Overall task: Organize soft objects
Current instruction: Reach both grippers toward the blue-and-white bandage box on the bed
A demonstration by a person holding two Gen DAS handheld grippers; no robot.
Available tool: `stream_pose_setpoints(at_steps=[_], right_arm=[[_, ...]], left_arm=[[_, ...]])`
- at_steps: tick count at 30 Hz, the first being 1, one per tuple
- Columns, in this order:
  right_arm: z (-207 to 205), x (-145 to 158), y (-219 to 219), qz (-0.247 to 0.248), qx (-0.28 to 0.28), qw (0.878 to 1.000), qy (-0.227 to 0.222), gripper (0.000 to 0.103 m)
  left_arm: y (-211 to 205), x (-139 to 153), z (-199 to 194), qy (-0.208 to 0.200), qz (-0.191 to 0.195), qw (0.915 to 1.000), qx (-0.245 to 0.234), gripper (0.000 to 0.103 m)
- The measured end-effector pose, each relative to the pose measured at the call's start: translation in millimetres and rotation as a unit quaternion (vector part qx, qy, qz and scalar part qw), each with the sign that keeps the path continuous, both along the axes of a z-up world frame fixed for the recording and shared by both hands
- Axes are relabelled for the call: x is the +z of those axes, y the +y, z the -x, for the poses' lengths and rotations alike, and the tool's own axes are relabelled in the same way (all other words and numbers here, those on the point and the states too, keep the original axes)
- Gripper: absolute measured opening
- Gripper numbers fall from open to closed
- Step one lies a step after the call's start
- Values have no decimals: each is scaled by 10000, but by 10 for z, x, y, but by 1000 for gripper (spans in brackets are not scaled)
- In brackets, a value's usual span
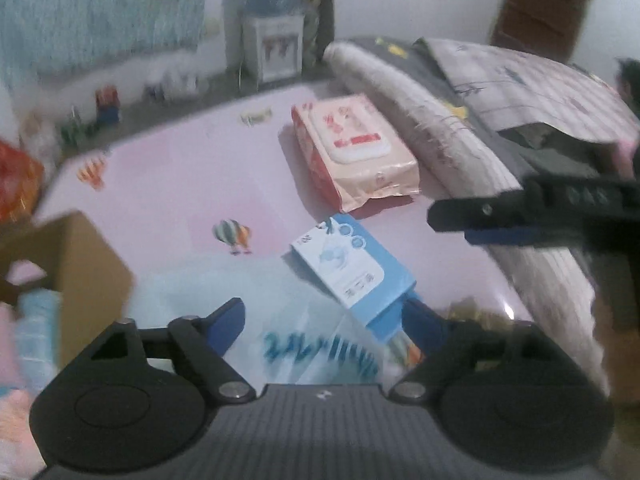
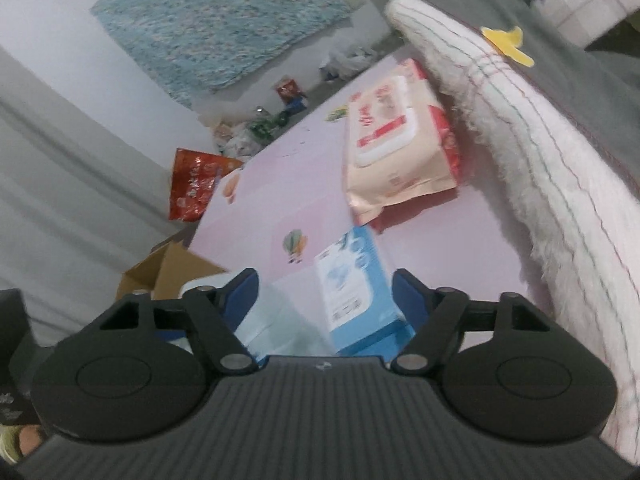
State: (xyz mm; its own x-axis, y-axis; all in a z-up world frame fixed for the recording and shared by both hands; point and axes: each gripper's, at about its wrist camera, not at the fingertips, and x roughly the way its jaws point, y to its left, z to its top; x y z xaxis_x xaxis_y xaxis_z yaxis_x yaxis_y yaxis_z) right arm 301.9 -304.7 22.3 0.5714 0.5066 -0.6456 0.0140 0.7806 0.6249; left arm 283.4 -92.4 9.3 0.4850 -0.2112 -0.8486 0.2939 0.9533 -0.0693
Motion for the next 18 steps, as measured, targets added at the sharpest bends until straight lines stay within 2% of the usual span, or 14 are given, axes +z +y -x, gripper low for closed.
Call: stream_pose_setpoints(at_steps=[3,5,11,18], right_arm=[[-146,-184,-88,-56,-91,9997,227,60],[-185,-287,-125,-36,-92,9995,299,57],[-250,-481,-141,9,38,9992,393,50],[-303,-517,-115,-22,184,9991,384,49]], left_arm=[[-27,-243,-268,444,221,9982,325,72],[-61,-377,-388,603,248,9969,437,64],[-199,-579,-626,767,286,9949,585,59],[-253,-664,-849,1004,486,9891,966,58]])
